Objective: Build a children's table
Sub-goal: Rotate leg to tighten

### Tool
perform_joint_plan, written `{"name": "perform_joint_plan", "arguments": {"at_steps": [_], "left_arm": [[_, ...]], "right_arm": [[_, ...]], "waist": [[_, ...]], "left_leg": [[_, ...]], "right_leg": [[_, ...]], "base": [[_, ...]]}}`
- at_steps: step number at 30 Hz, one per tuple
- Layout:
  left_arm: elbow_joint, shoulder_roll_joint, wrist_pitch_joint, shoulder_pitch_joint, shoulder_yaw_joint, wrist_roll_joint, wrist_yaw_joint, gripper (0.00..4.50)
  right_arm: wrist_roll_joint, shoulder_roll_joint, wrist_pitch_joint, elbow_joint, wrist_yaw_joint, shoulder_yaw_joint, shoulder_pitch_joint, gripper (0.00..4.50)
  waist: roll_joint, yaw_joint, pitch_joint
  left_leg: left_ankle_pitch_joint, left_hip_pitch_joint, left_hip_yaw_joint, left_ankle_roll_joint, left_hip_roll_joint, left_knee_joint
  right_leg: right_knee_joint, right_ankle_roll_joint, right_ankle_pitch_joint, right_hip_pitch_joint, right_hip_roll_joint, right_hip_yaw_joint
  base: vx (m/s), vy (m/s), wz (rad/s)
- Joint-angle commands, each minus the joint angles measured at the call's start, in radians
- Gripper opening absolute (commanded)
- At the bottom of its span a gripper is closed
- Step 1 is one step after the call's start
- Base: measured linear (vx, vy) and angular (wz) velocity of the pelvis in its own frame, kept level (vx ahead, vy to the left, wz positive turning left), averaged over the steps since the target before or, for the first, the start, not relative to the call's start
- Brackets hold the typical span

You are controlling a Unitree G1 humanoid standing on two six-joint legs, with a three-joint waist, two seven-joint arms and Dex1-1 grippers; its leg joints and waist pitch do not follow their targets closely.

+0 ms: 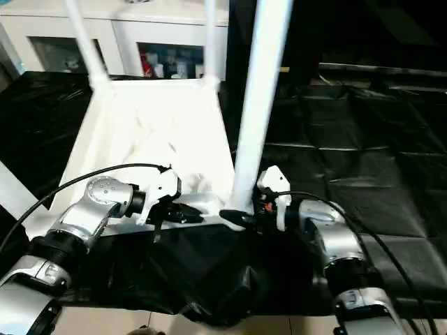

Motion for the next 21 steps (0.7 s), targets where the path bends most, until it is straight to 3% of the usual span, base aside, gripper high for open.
{"name": "perform_joint_plan", "arguments": {"at_steps": [1, 9, 13, 15, 18, 21], "left_arm": [[-0.026, -0.004, 0.000, 0.005, -0.007, -0.030, -0.034, 0.00], [-0.025, 0.001, 0.002, 0.002, -0.005, -0.031, -0.032, 0.00], [0.011, -0.016, -0.005, -0.018, 0.006, -0.008, 0.051, 0.00], [0.035, -0.027, 0.000, -0.032, 0.012, 0.004, 0.096, 0.00], [0.093, -0.070, 0.011, -0.069, 0.041, 0.006, 0.202, 0.00], [0.146, -0.124, 0.020, -0.103, 0.064, 0.007, 0.312, 0.00]], "right_arm": [[-0.005, -0.008, -0.007, -0.007, 0.017, 0.021, 0.006, 3.66], [-0.003, 0.001, -0.002, -0.012, 0.022, 0.020, 0.010, 2.95], [-0.019, 0.019, -0.008, -0.003, -0.035, 0.017, 0.025, 2.74], [-0.037, 0.031, -0.012, 0.014, -0.085, 0.016, 0.024, 2.73], [-0.086, 0.075, -0.025, 0.070, -0.263, 0.003, 0.015, 2.72], [-0.108, 0.146, -0.006, 0.135, -0.485, -0.031, -0.005, 2.70]], "waist": [[0.001, 0.000, -0.064], [0.006, 0.000, -0.065], [0.005, 0.000, -0.065], [0.005, -0.002, -0.063], [0.006, -0.009, -0.056], [0.003, -0.027, -0.048]], "left_leg": [[-0.138, 0.010, -0.027, 0.083, 0.061, -0.056], [-0.136, 0.010, -0.028, 0.082, 0.061, -0.055], [-0.138, 0.011, -0.028, 0.078, 0.061, -0.054], [-0.155, 0.011, -0.028, 0.071, 0.060, -0.056], [-0.205, 0.017, -0.031, 0.038, 0.056, -0.059], [-0.280, 0.025, -0.037, 0.006, 0.053, -0.066]], "right_leg": [[-0.073, -0.217, -0.109, 0.050, -0.101, 0.064], [-0.070, -0.228, -0.085, 0.051, -0.099, 0.062], [-0.070, -0.231, -0.081, 0.051, -0.099, 0.062], [-0.075, -0.225, -0.113, 0.051, -0.101, 0.062], [-0.090, -0.194, -0.244, 0.046, -0.103, 0.062], [-0.107, -0.158, -0.398, 0.040, -0.104, 0.062]], "base": [[0.000, 0.000, 0.00], [0.000, 0.000, 0.00], [0.000, 0.000, 0.00], [0.000, 0.000, 0.00], [0.000, 0.000, 0.00], [0.000, 0.000, 0.00]]}}
